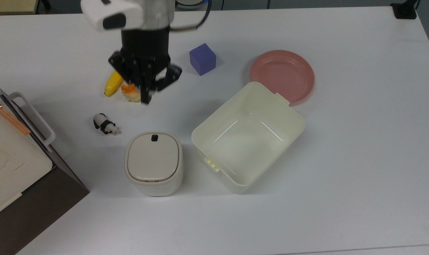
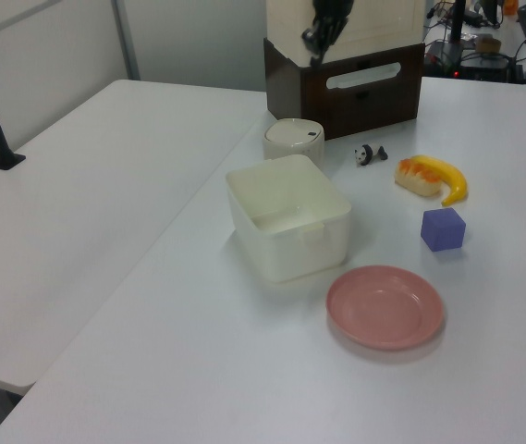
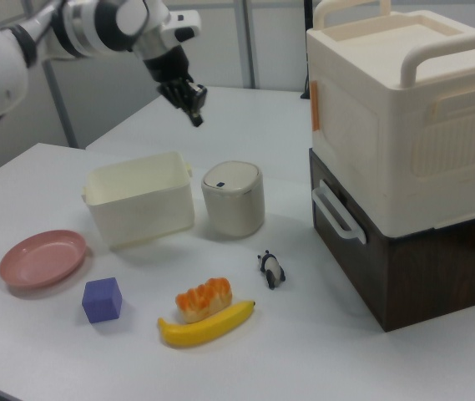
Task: Close the trash can
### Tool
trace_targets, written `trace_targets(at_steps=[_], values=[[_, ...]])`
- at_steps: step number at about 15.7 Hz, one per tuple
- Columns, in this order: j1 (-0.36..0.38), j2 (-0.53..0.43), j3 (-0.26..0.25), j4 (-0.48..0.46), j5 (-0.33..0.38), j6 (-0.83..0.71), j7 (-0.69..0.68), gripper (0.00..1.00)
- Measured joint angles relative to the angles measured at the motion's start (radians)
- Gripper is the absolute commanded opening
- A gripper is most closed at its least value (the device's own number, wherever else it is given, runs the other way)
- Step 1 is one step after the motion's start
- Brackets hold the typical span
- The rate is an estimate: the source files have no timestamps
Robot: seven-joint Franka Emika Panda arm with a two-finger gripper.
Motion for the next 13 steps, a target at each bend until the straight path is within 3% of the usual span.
trace_targets(at_steps=[1, 3, 6, 7, 13], values=[[-0.001, -0.024, 0.0, -0.001, 0.029, -0.078, -0.045, 0.0], [-0.006, -0.065, 0.0, -0.004, 0.093, -0.231, -0.138, 0.16], [-0.013, -0.103, 0.0, -0.008, 0.158, -0.351, -0.203, 0.88], [-0.015, -0.111, 0.0, -0.009, 0.167, -0.36, -0.208, 1.0], [-0.025, -0.124, 0.0, -0.013, 0.174, -0.361, -0.229, 1.0]])
